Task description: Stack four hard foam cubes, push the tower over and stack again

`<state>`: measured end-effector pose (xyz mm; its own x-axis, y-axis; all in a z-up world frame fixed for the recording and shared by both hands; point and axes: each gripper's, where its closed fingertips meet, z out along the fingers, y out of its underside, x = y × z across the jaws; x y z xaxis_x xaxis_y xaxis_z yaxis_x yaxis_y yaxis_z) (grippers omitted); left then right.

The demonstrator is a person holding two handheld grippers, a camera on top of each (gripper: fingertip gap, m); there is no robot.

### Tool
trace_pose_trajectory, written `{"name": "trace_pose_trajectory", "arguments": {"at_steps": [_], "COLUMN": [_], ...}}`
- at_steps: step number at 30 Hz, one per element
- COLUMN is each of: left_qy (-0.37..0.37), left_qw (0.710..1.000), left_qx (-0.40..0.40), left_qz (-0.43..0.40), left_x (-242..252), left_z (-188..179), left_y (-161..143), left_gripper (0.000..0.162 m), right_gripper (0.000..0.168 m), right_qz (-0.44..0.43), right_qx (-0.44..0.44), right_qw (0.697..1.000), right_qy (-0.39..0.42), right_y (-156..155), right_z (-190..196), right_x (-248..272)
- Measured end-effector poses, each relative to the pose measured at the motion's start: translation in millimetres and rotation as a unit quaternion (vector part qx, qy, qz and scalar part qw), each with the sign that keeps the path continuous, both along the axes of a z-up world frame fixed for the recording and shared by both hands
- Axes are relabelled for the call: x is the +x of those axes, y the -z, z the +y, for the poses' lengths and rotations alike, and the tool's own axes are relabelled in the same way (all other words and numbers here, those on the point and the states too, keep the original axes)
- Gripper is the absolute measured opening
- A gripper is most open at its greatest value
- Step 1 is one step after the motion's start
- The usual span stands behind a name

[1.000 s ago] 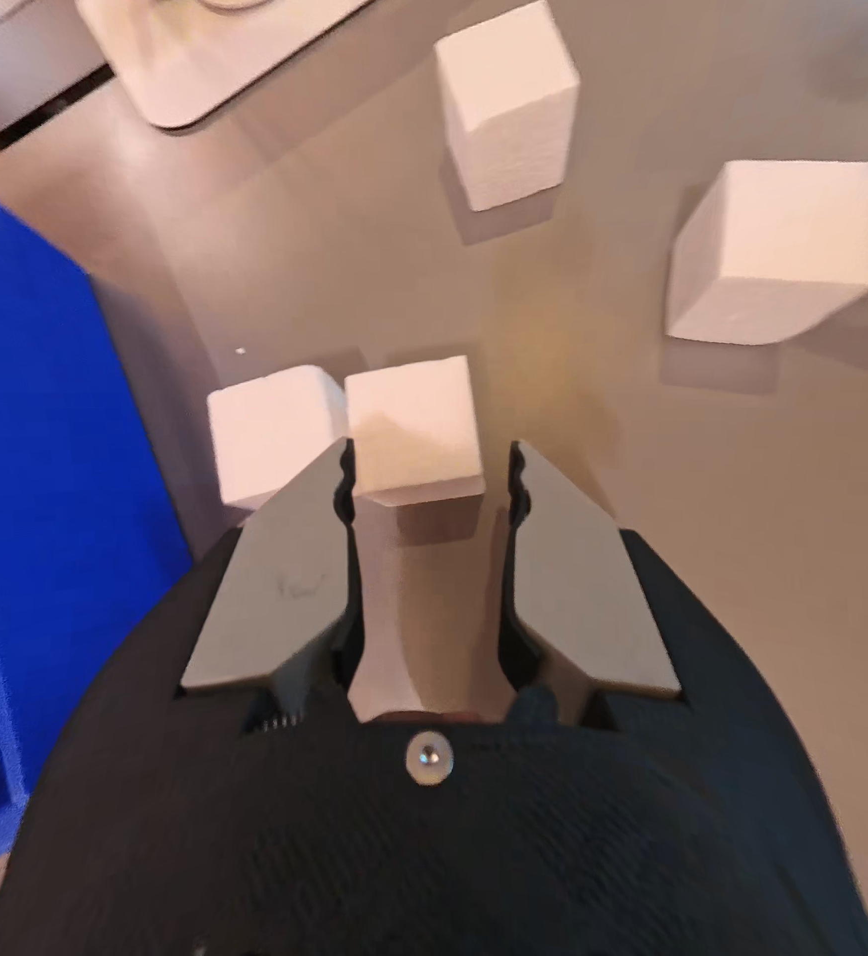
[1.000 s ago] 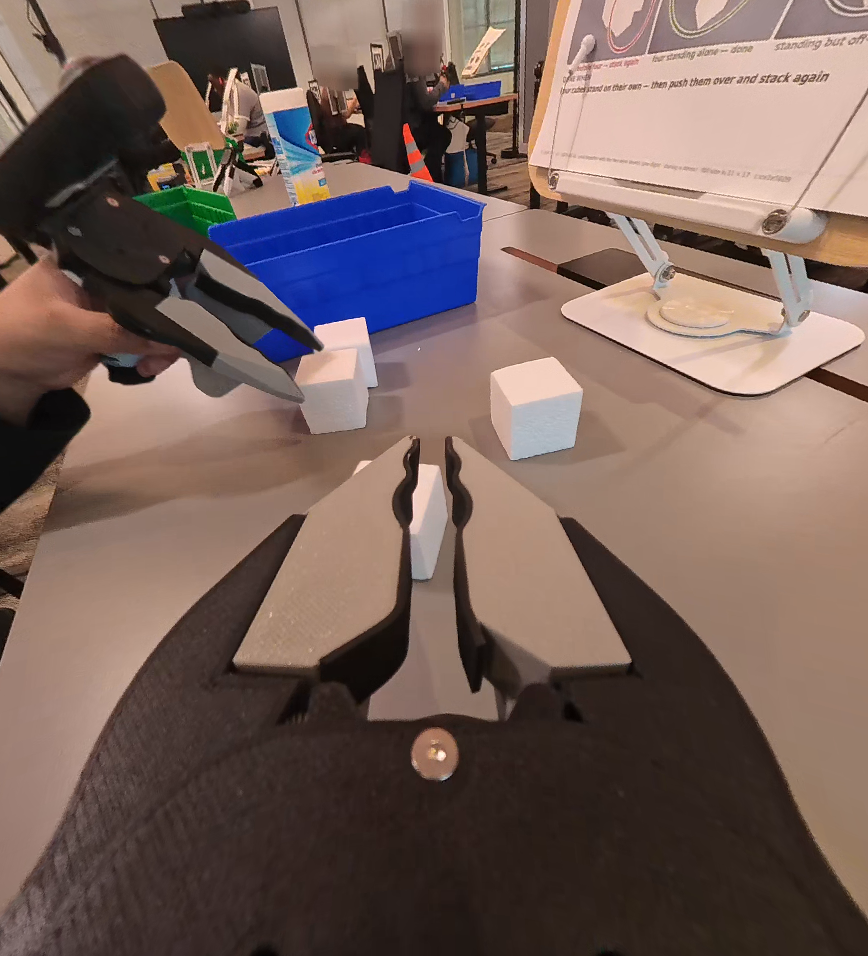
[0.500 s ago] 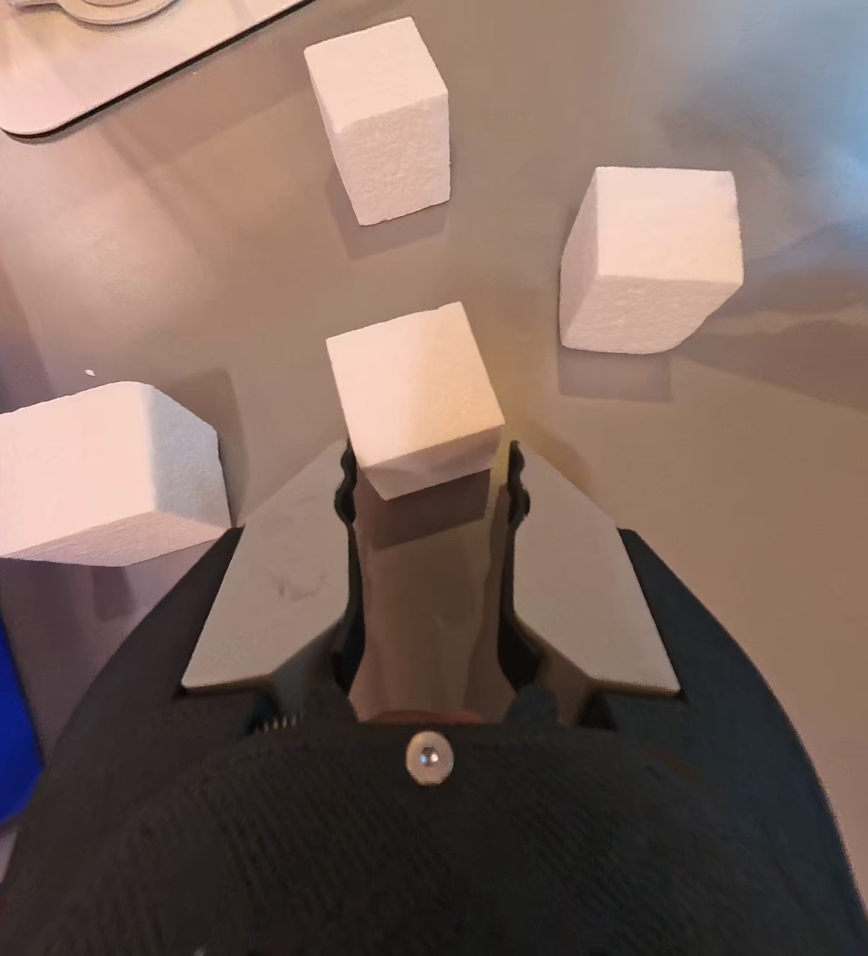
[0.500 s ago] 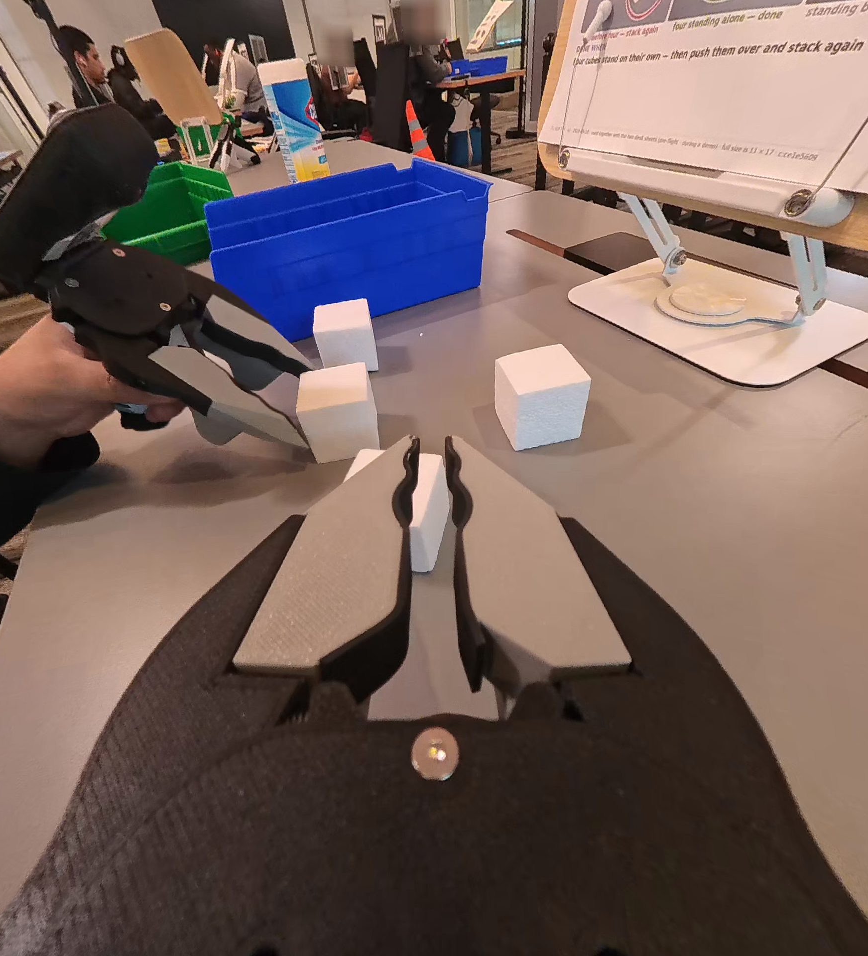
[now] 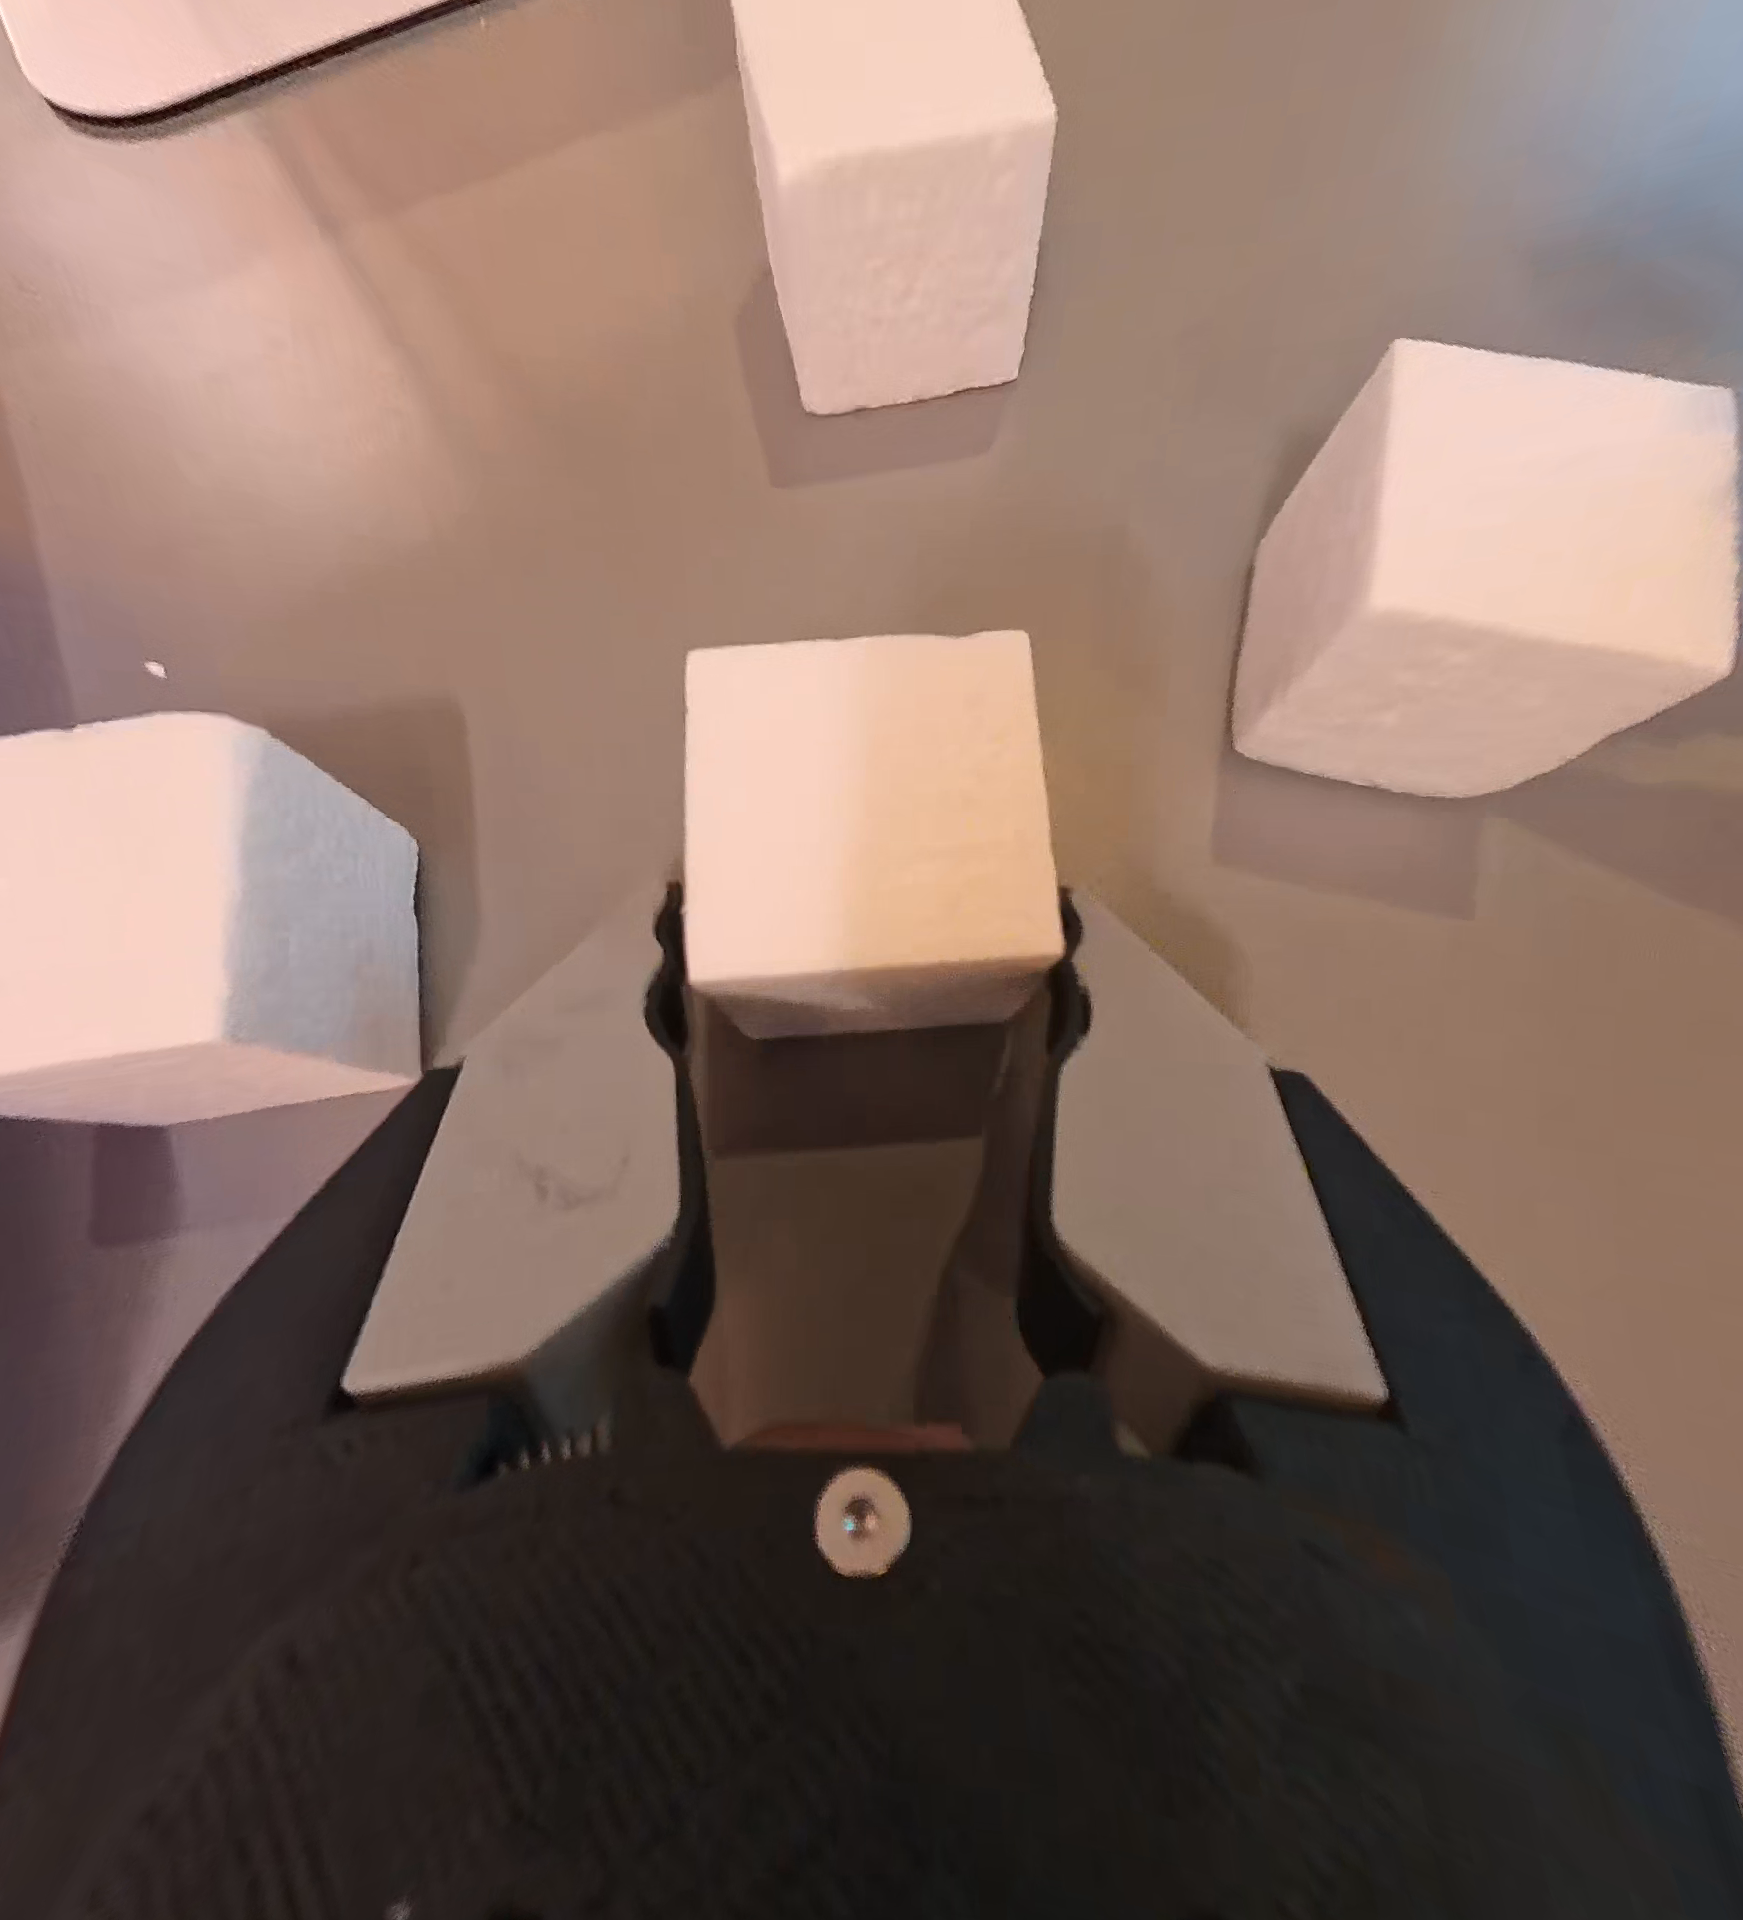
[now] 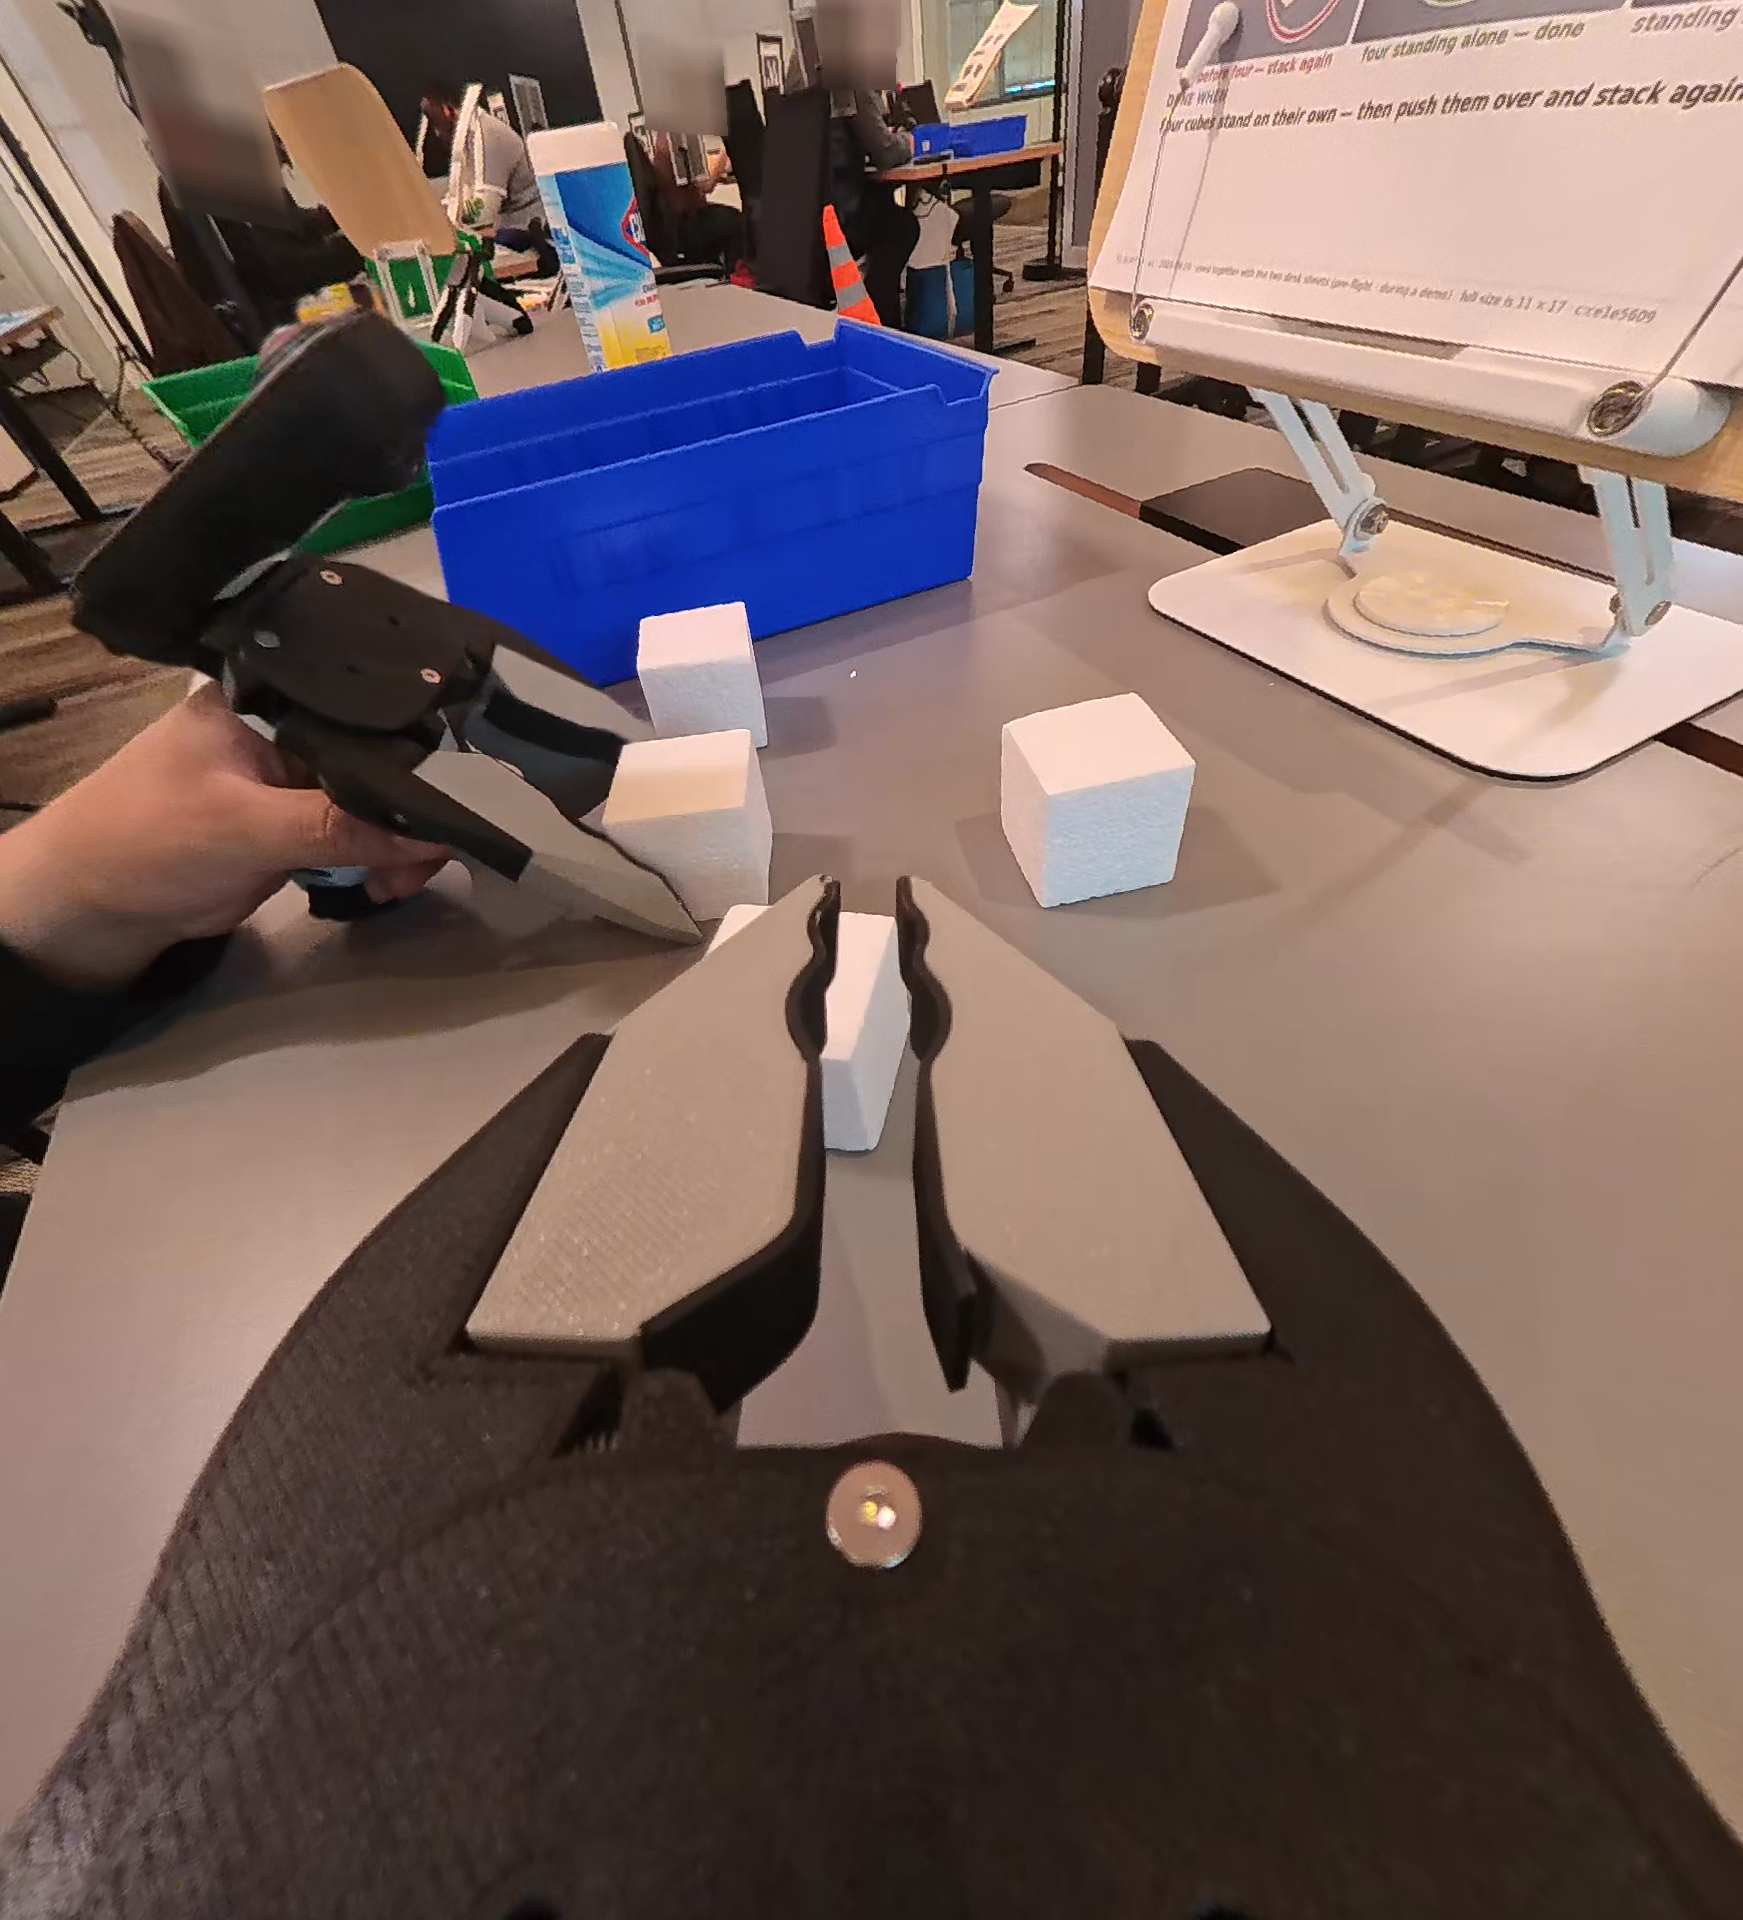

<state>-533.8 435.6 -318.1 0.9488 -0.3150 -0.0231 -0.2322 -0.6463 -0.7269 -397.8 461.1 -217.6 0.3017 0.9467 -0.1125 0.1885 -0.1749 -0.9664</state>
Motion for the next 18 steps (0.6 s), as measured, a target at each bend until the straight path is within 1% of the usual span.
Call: {"name": "trace_pose_trajectory", "arguments": {"at_steps": [6,8,9,11,14,16,18], "left_qy": [-0.011,0.001,0.016,0.038,0.048,0.049,0.051], "left_qw": [1.0,1.0,1.0,0.999,0.999,0.998,0.997], "left_qx": [0.018,0.015,0.012,0.005,0.014,0.034,0.051], "left_qz": [0.002,0.009,0.007,-0.007,-0.013,-0.016,-0.034], "left_x": [-4,-3,0,5,2,-1,0], "left_z": [1,5,6,8,15,19,20], "left_y": [-4,-3,-3,-3,-9,-16,-22], "left_gripper": [0.06,0.06,0.059,0.059,0.058,0.058,0.058], "right_gripper": [0.009,0.011,0.014,0.02,0.039,0.038,0.036], "right_qz": [0.001,-0.004,-0.009,-0.019,-0.021,-0.04,-0.076], "right_qx": [0.001,-0.001,-0.006,-0.019,-0.03,-0.015,0.023], "right_qw": [1.0,1.0,1.0,0.998,0.99,0.984,0.982], "right_qy": [-0.005,-0.015,-0.026,-0.063,-0.134,-0.175,-0.171], "right_y": [-1,2,5,10,9,13,24], "right_z": [-2,-6,-9,-21,-54,-79,-88], "right_x": [-2,-4,-6,-13,-28,-38,-48]}}
